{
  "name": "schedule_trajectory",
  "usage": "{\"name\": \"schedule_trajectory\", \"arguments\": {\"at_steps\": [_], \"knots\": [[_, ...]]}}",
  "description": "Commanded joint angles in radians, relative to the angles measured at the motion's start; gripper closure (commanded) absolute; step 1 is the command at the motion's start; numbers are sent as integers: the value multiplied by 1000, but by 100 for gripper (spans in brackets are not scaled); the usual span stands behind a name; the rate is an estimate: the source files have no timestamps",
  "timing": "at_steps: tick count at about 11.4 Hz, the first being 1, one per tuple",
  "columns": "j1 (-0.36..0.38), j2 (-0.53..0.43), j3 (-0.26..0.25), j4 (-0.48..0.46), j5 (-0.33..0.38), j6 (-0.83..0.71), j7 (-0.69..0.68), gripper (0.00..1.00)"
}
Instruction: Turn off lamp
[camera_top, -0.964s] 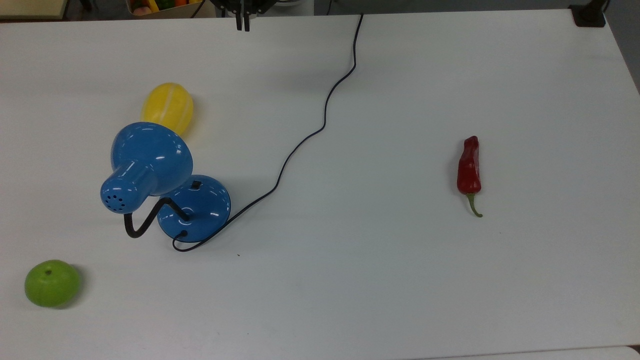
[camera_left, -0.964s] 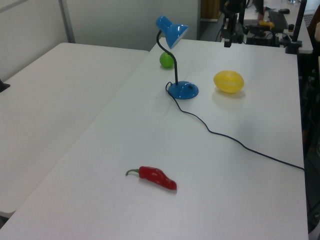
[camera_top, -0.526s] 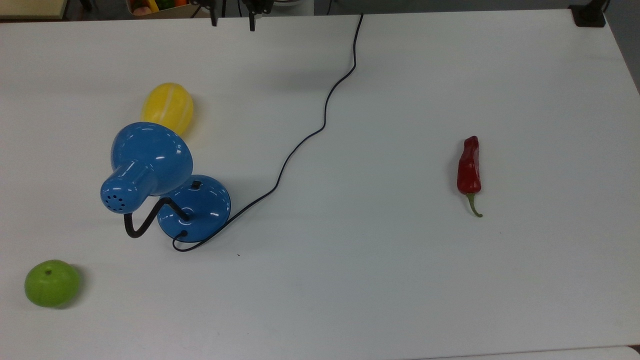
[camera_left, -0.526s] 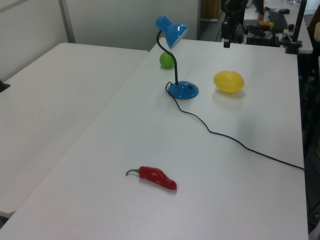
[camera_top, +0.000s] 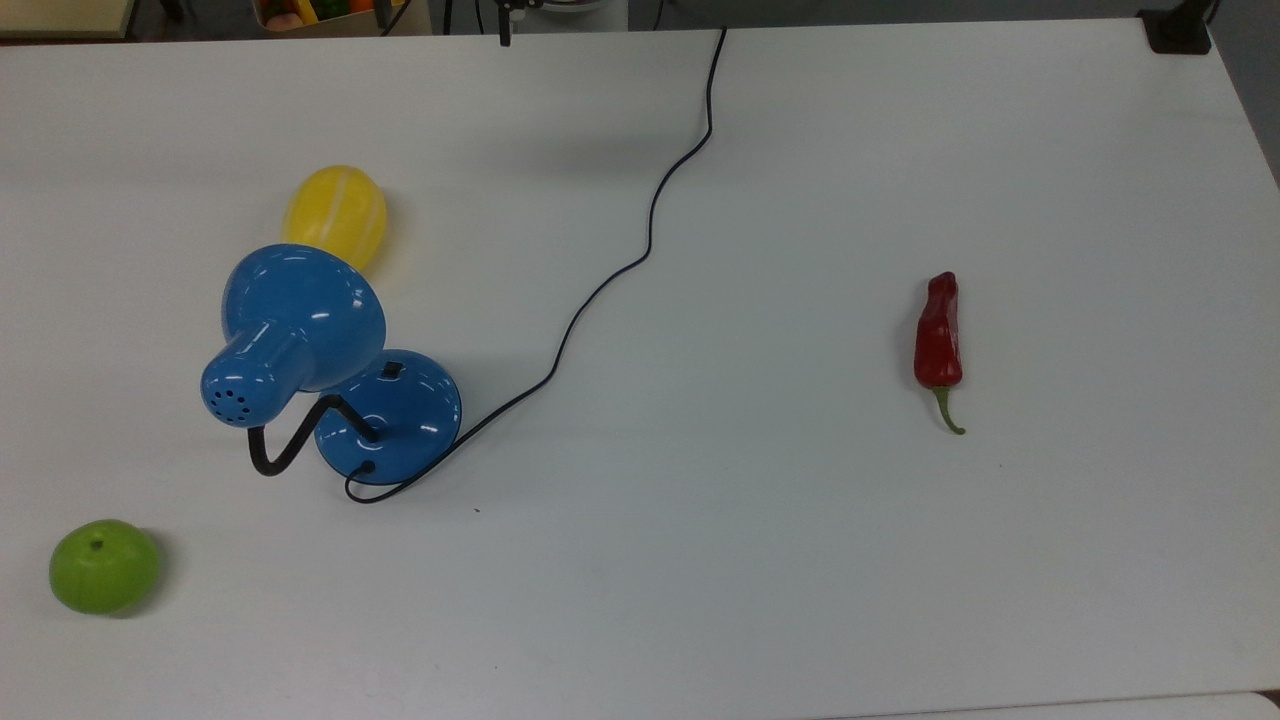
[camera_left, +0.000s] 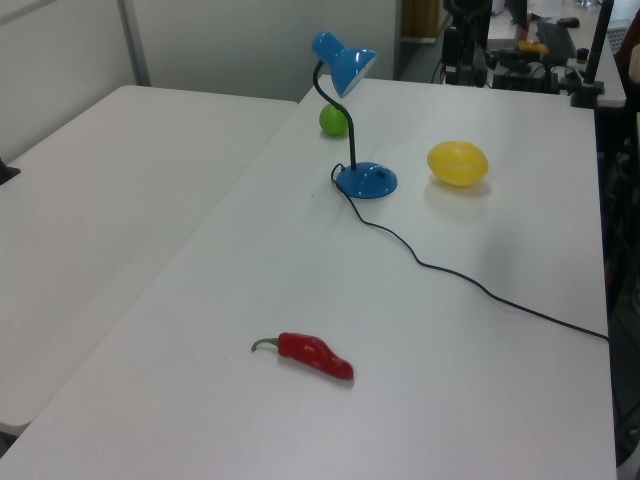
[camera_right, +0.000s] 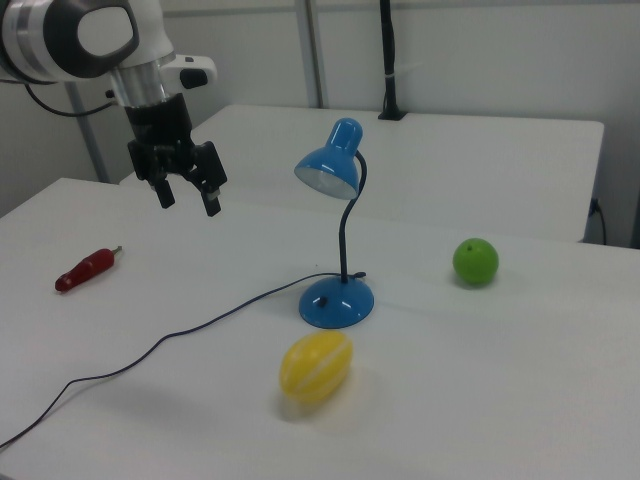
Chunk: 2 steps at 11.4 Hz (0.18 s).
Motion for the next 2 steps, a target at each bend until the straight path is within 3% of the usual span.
{"name": "schedule_trajectory", "arguments": {"at_steps": [1,2], "knots": [[2,-8,-2,11,8,-55,-12,0],[2,-8,-1,11,10,-55,-12,0]]}}
